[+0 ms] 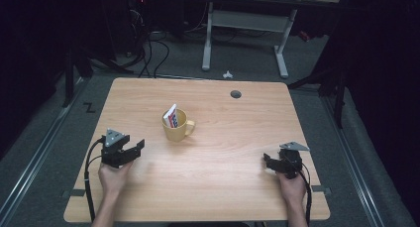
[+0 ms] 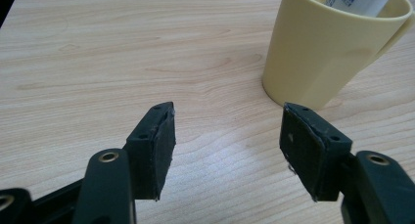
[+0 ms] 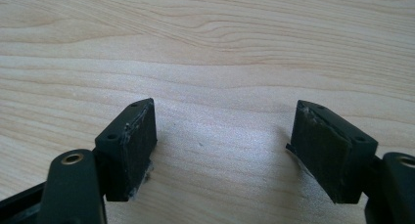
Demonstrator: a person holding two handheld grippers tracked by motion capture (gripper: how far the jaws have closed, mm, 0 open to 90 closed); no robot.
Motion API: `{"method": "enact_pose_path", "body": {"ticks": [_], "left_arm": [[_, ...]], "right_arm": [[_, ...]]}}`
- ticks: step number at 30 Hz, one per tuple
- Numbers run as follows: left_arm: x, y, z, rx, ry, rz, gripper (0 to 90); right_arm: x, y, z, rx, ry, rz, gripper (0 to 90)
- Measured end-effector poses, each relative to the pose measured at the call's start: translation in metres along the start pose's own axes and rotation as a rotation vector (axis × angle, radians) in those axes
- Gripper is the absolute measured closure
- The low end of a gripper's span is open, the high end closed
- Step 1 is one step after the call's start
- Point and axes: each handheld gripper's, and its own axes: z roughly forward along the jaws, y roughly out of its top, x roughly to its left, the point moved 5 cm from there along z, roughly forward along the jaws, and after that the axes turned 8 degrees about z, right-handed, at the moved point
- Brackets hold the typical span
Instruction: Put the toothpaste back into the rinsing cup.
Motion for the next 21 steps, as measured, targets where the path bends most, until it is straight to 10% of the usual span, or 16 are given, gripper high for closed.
{"method": "enact_pose_path", "body": {"ticks": [21], "left_arm": [[-0.007,-0.013,0.024,0.093,0.014,0.053,38.5]], "right_arm": [[0.000,0.000,0.000,0.000,0.000,0.001,25.1]]}}
